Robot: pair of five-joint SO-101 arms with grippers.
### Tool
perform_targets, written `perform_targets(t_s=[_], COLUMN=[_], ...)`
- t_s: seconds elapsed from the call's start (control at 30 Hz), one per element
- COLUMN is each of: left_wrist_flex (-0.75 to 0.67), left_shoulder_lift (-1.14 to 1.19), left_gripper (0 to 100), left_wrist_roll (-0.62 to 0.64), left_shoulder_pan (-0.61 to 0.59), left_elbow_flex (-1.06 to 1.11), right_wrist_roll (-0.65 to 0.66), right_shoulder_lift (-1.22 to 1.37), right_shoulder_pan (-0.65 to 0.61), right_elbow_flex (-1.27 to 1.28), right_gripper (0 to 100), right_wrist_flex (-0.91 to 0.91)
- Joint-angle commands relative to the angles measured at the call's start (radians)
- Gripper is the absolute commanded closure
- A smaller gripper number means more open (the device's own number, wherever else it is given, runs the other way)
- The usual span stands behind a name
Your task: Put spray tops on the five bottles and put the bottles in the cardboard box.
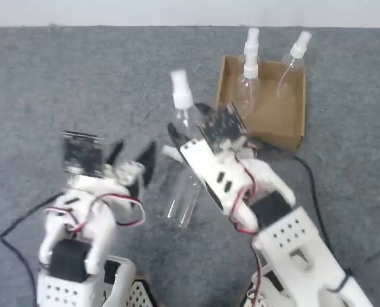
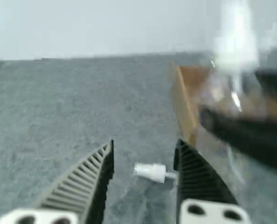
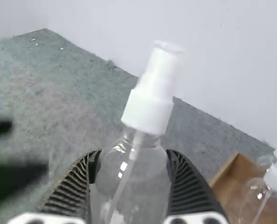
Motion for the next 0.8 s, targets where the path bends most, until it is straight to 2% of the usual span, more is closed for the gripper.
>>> perform_targets(t_s=[0.0, 0.17, 0.27, 0.4, 0.53, 0.77], left_wrist_flex=[-0.057, -0.127, -0.141, -0.140, -0.138, -0.132], left_shoulder_lift=[-0.057, -0.057, -0.055, -0.055, -0.055, -0.061], left_gripper=[74, 69, 69, 69, 69, 69], left_wrist_roll=[-0.029, -0.031, -0.032, -0.034, -0.034, -0.034], left_shoulder_pan=[0.072, 0.080, 0.080, 0.080, 0.080, 0.087], left_elbow_flex=[0.071, 0.137, 0.150, 0.159, 0.159, 0.160], right_wrist_roll=[-0.009, -0.011, -0.011, -0.009, -0.009, -0.008], right_shoulder_lift=[0.131, 0.223, 0.193, 0.108, 0.042, 0.028], right_shoulder_pan=[0.010, -0.070, -0.127, -0.136, -0.134, -0.124], right_elbow_flex=[-0.183, -0.341, -0.411, -0.436, -0.433, -0.434], right_gripper=[99.2, 99.2, 99.2, 99.2, 99.2, 99.2], right_wrist_flex=[0.004, 0.153, 0.283, 0.390, 0.458, 0.464])
